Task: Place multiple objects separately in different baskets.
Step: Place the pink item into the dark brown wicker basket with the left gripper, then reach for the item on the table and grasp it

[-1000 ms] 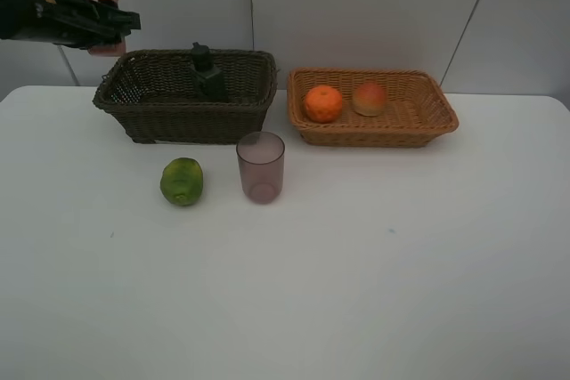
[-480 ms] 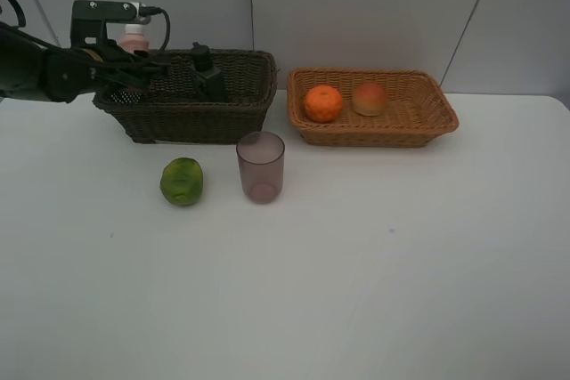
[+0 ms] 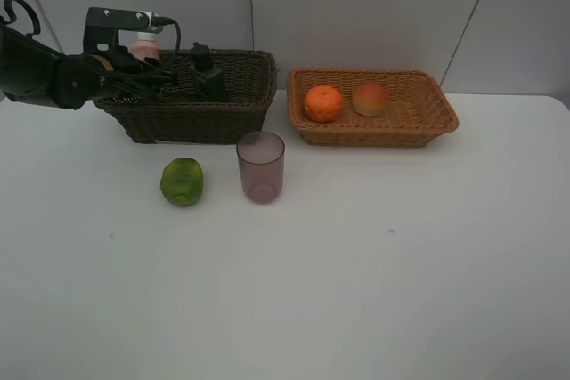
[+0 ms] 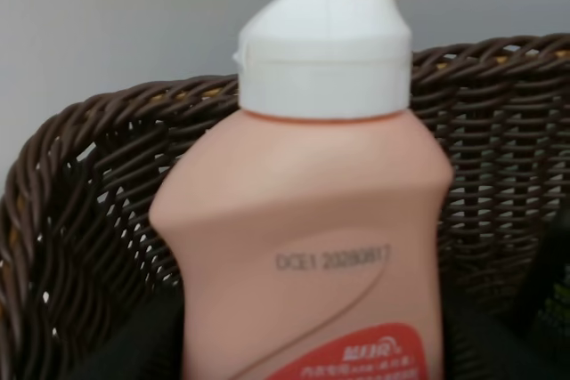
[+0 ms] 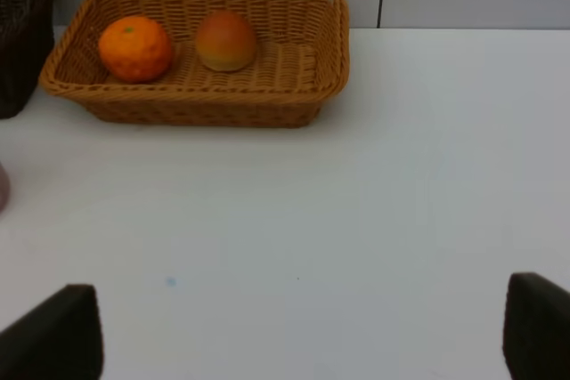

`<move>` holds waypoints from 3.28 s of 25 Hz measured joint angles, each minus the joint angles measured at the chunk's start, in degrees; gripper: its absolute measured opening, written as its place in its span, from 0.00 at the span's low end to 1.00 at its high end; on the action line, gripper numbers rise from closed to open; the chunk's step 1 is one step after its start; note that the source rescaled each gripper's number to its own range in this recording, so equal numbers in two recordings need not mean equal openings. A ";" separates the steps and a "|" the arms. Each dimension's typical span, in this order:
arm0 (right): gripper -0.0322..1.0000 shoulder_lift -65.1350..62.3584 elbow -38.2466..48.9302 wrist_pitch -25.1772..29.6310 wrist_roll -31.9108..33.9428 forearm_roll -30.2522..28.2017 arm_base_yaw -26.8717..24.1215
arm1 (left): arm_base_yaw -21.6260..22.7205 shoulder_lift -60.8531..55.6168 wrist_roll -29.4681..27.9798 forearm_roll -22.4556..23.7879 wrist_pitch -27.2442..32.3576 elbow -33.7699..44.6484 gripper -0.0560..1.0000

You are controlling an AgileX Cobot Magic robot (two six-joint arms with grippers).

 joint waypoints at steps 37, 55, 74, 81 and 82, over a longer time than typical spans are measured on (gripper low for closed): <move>1.00 0.00 0.00 0.00 0.00 0.00 0.00 | -20.11 -22.89 1.15 2.24 57.75 -5.77 0.99; 1.00 0.00 0.00 0.00 0.00 0.00 0.00 | -35.27 -6.52 28.57 -1.34 80.22 -25.24 0.99; 1.00 0.00 0.00 0.00 0.00 0.00 0.00 | -35.26 -1.54 36.30 -0.45 79.87 -25.55 0.99; 1.00 0.00 0.18 0.00 0.00 0.00 0.00 | -35.26 1.92 36.48 0.90 79.85 -25.55 0.99; 1.00 0.00 0.18 0.00 0.00 0.00 0.00 | -35.26 2.37 36.48 0.94 79.85 -25.55 0.99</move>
